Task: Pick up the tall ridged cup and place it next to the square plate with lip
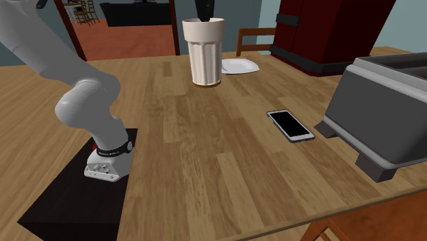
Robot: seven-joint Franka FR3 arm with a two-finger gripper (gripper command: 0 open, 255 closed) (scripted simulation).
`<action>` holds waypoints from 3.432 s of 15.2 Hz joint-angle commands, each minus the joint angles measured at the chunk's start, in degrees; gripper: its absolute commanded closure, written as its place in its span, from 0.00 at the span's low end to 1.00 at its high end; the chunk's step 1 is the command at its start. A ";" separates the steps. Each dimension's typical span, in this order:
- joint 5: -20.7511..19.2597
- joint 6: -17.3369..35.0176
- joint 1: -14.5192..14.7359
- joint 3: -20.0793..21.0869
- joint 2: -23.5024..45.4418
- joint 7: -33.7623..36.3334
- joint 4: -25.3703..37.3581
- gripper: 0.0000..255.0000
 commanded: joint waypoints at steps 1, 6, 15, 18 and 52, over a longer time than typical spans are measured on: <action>1.02 -0.54 0.82 2.21 -0.22 2.99 0.28 1.00; 3.40 -1.14 2.69 7.74 0.65 10.28 1.75 1.00; 5.97 -1.78 5.51 18.49 6.41 24.23 8.41 1.00; 5.84 -1.98 6.36 22.42 9.70 29.30 11.86 1.00; -1.34 8.07 12.56 37.32 26.61 50.82 15.59 1.00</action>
